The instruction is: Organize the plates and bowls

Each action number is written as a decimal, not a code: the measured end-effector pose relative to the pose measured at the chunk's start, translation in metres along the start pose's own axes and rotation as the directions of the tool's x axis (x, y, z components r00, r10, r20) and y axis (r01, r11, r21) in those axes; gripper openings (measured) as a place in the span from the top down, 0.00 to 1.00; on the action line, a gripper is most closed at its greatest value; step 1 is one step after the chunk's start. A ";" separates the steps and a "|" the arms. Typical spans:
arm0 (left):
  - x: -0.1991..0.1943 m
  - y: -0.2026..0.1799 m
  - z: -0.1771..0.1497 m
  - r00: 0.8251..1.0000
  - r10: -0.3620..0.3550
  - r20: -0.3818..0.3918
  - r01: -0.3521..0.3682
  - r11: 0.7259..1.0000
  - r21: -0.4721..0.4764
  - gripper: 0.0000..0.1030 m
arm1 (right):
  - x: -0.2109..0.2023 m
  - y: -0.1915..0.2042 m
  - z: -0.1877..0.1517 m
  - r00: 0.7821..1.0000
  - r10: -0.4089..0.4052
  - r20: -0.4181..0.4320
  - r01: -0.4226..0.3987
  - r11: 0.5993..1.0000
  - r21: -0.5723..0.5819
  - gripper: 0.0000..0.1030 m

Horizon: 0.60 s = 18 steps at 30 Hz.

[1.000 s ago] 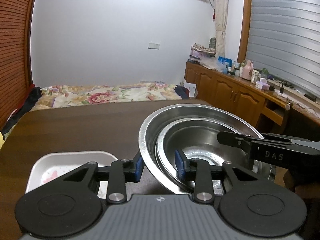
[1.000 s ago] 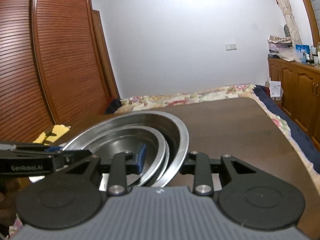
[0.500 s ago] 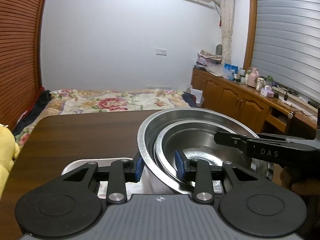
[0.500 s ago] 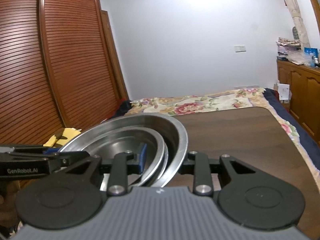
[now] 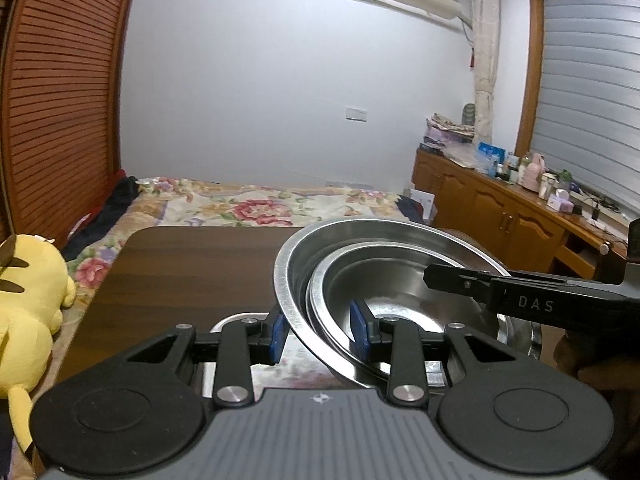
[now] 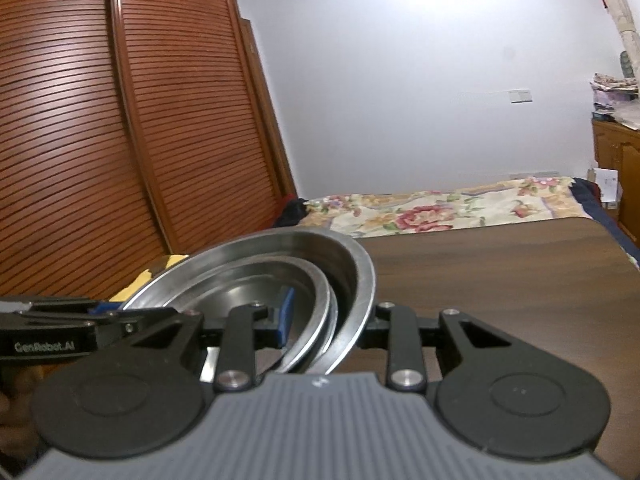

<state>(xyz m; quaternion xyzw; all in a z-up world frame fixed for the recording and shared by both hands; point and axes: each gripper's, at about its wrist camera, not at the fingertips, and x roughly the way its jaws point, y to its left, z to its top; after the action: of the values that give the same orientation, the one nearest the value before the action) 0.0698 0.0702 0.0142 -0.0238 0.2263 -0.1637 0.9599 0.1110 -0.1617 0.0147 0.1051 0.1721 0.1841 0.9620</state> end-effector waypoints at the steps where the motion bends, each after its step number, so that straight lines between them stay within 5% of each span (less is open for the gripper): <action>1: -0.001 0.003 -0.001 1.000 0.004 0.001 -0.004 1.000 -0.002 0.66 | 0.001 0.002 0.000 1.000 0.005 -0.003 -0.005 1.000 0.000 0.69; 18: -0.009 0.035 -0.015 0.997 0.069 -0.019 -0.070 0.997 -0.042 0.66 | 0.026 0.035 -0.001 0.997 0.055 -0.046 -0.059 0.996 -0.073 0.69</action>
<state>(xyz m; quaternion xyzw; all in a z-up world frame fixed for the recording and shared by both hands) 0.0663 0.1061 0.0003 -0.0350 0.2389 -0.1253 0.9623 0.1215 -0.1192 0.0152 0.0698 0.1833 0.2200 0.9556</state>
